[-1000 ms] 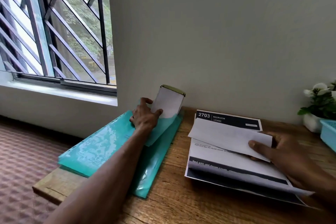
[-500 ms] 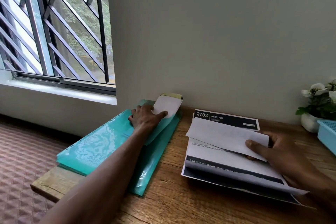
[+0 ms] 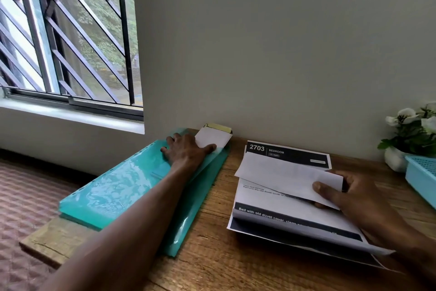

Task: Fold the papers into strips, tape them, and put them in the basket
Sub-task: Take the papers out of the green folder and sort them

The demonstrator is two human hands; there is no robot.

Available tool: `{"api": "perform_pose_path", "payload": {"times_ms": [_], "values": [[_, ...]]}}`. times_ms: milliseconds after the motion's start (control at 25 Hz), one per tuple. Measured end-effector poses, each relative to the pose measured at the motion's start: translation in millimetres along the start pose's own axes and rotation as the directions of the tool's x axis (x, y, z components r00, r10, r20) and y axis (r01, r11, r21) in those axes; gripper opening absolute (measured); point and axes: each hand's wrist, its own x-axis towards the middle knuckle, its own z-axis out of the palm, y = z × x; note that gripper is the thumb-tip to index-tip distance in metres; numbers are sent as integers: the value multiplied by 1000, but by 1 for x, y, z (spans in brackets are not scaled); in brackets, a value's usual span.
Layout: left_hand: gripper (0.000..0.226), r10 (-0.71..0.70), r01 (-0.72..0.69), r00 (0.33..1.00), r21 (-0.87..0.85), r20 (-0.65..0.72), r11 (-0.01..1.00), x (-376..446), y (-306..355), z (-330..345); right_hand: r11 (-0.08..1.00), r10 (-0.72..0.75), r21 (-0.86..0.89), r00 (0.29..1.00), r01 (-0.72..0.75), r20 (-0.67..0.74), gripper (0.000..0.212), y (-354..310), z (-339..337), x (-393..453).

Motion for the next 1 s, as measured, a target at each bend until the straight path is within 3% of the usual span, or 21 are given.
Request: {"api": "perform_pose_path", "payload": {"times_ms": [200, 320, 400, 480, 600, 840, 1000], "values": [[76, -76, 89, 992, -133, 99, 987, 12, 0, -3, 1000, -9, -10, 1000, 9, 20, 8, 0, -1, 0], [46, -101, 115, 993, -270, 66, 956, 16, -2, -2, 1000, -7, 3, 1000, 7, 14, 9, 1, -1, 2], [19, -114, 98, 993, -364, -22, 926, 18, -5, -2, 1000, 0, 17, 1000, 0, 16, 9, 1, 0, 3], [7, -107, 43, 988, -458, -115, 888, 16, -5, -1, 1000, 4, 28, 1000, -4, 16, 8, 3, 0, 3], [10, -45, -45, 988, -558, -147, 829, 14, -3, -3, 1000, -20, 11, 1000, 20, 3, 9, 4, 1, 2], [9, 156, -223, 973, -510, -172, 831, 45, 8, -27, 999, -31, -22, 999, 32, 19, 10, 15, -1, 10], [16, 147, -273, 955, -564, -259, 779, 63, 35, -60, 999, -28, -38, 1000, 28, 7, 11, 18, -4, 15]]}}
